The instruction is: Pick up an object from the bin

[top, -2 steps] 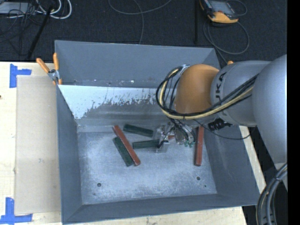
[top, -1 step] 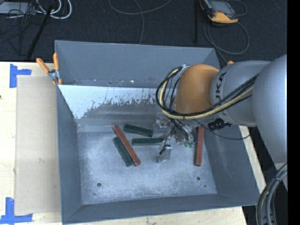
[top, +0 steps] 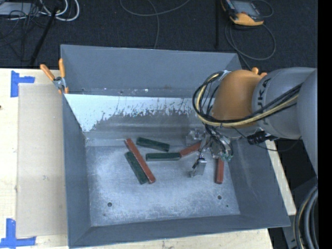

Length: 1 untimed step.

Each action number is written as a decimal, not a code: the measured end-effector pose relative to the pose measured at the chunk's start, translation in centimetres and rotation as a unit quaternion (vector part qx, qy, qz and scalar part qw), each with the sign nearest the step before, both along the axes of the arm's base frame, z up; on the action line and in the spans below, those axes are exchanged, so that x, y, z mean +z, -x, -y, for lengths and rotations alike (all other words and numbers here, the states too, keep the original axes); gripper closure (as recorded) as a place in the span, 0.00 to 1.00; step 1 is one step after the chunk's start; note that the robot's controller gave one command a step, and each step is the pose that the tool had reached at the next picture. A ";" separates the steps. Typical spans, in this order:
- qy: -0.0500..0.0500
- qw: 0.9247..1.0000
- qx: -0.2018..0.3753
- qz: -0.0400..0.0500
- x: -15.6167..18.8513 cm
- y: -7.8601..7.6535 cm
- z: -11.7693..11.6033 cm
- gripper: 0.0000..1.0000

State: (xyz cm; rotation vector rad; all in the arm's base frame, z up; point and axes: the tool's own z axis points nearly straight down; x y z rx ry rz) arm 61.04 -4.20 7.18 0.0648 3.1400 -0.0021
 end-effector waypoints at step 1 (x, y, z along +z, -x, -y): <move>0.000 0.999 -0.032 0.001 -0.2 -1.1 3.4 0.00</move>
Offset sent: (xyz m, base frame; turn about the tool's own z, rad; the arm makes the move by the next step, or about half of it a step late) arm 0.0103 -0.0336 -0.0018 0.0635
